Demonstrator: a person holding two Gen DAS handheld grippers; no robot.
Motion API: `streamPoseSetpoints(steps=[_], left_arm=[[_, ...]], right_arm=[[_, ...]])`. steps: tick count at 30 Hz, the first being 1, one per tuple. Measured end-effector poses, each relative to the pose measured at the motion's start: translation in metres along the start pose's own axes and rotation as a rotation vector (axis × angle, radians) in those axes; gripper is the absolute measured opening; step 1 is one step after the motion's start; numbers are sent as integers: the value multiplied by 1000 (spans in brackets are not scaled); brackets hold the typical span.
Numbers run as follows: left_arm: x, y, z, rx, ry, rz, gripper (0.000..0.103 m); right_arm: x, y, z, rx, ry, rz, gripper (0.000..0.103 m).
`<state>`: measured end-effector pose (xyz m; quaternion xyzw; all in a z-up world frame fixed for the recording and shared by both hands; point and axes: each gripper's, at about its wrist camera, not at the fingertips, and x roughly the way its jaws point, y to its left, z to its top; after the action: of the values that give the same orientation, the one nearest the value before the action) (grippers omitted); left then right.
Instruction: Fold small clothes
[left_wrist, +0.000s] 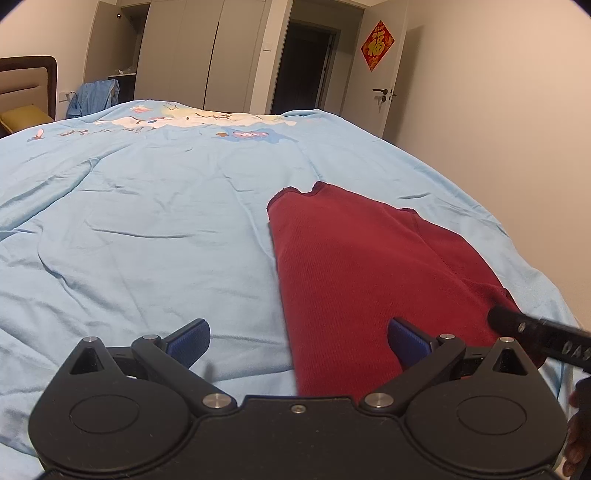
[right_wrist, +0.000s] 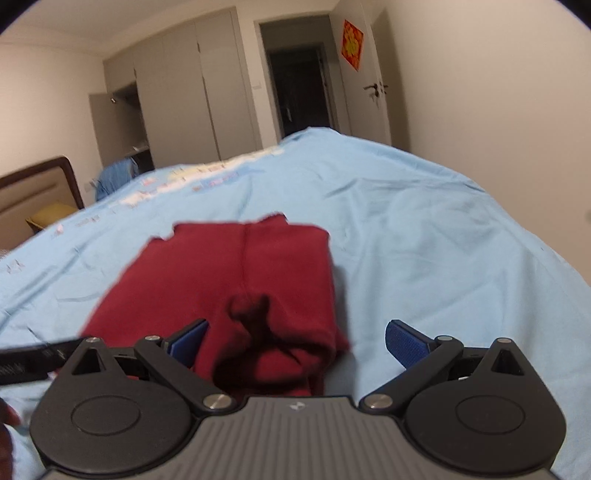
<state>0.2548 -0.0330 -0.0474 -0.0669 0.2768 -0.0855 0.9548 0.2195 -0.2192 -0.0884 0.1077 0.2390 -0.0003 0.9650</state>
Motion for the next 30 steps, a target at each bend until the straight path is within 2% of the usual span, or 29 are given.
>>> streamPoseSetpoints(steps=[4,8,11,14,20,24,26,30], left_arm=[[1,2,-1,-1,10,-11,102],[1,3,-1,4,13,-13,102],[1,5,0,4,12,-26,102],[-1,11,2,-7,7,-72,102],[-4,18,5,-32,5,-113,102],[-2,17,5,-16,21,-98,102],[0,15,5,-8,27,-94,102],[3,12,7,5,32,-99,102]], right_arm=[[5,-14,-12,48,46,13,103],[4,-18,-12,56,50,33,103],[0,-23,-5,72,33,100,103],[-1,-31,5,120,3,174,103],[40,-54,22,249,17,210,103],[66,-58,29,243,25,220,89],[70,-53,33,196,9,215,77],[86,-52,36,216,27,274,76]])
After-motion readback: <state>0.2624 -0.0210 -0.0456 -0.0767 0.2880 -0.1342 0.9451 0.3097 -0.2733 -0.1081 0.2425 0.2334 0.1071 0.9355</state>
